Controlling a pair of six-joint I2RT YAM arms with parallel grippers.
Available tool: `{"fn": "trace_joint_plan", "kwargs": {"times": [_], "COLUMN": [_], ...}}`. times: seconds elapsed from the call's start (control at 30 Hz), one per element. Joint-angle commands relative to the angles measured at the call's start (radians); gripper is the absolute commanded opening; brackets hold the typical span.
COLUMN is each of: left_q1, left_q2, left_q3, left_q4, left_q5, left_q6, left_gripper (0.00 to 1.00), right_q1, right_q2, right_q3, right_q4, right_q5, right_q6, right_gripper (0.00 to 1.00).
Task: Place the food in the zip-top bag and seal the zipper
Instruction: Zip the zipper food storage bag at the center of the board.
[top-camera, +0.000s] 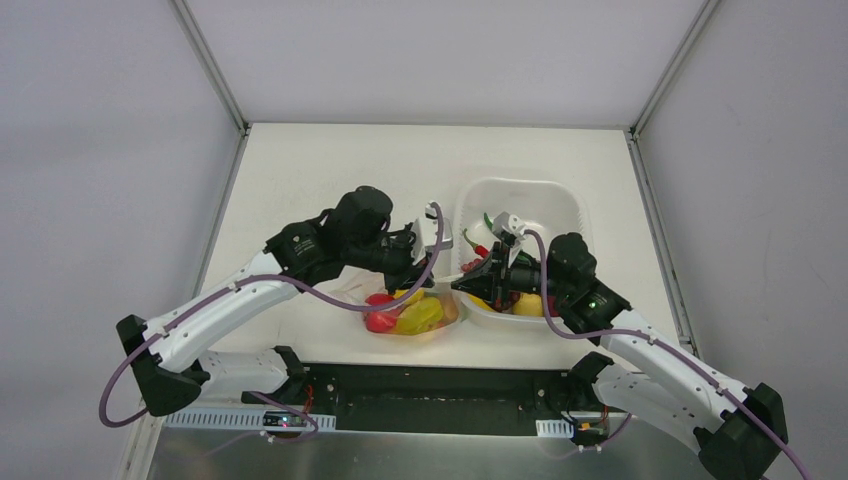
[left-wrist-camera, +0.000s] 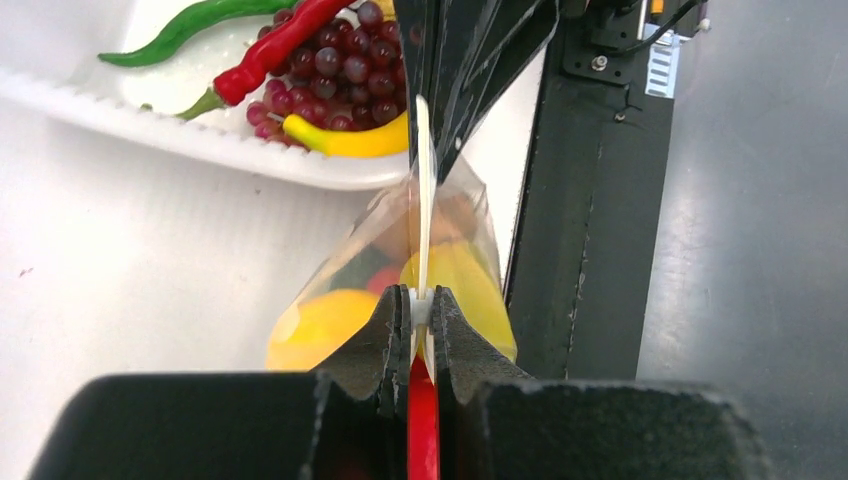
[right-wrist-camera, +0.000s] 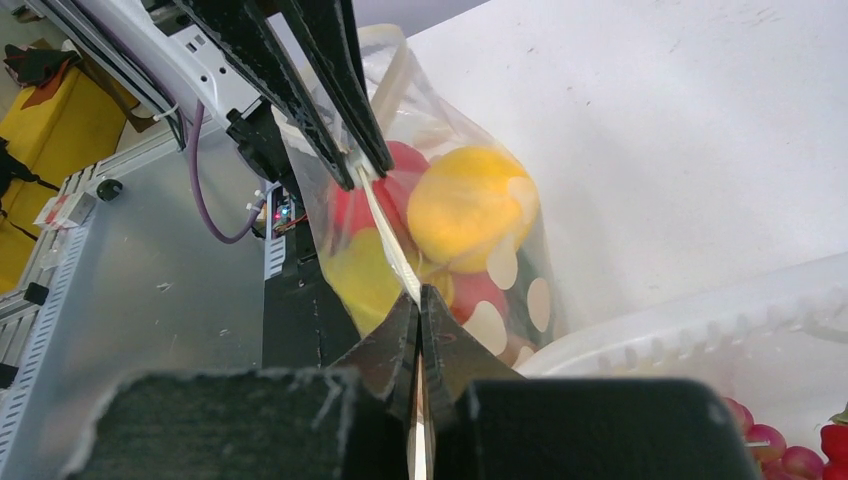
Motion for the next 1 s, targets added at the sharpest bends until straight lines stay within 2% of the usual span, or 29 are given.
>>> {"fn": "trace_joint_plan", "kwargs": {"times": [0.0,0.2,0.33,0.37,0.43,0.47,0.53,0.63,0.83,0.97], "left_q1": [0.025,0.034,0.035,0.035,0.035,0.035,0.036,0.036,0.035,0.035], "left_q2": [-0.116,-0.204,-0.219,-0.213,-0.19,-0.17,-0.135,-0.093,-0.07,-0.066], "left_q3": [-0.039,-0.107,-0.125,-0.123,-0.11,-0.099,-0.071,-0.027,-0.016,-0.013], "left_q4": [-0.106,-0.096,-0.035,-0.017,0.007,0.011,0.002,-0.023,-0.016,-0.018], "left_q5": [-0.079,-0.146,-0.109,-0.093,-0.061,-0.044,-0.014,0.02,0.047,0.055], "left_q6": [0.017,0.01,-0.013,-0.021,-0.034,-0.037,-0.041,-0.04,-0.039,-0.04], "left_gripper": [0.0,0.0,0.0,0.0,0.0,0.0,0.0,0.0,0.0,0.0], "right_q1": [-0.011,-0.011,-0.01,-0.01,-0.008,-0.006,-0.005,-0.002,0.005,0.016], "right_q2": [-0.023,-0.005,0.036,0.046,0.07,0.083,0.1,0.125,0.218,0.243], "right_q3": [-0.008,-0.008,0.03,0.042,0.074,0.094,0.134,0.183,0.27,0.289], "right_q4": [0.034,0.041,0.022,0.012,-0.023,-0.044,-0.091,-0.143,-0.241,-0.268], "right_q5": [0.069,0.026,-0.095,-0.115,-0.166,-0.18,-0.183,-0.174,-0.191,-0.212], "right_q6": [0.01,0.014,0.009,0.0,-0.036,-0.056,-0.093,-0.163,-0.284,-0.348], "right_gripper": [0.0,0.0,0.0,0.03,0.17,0.31,0.49,0.68,0.72,0.68]}}
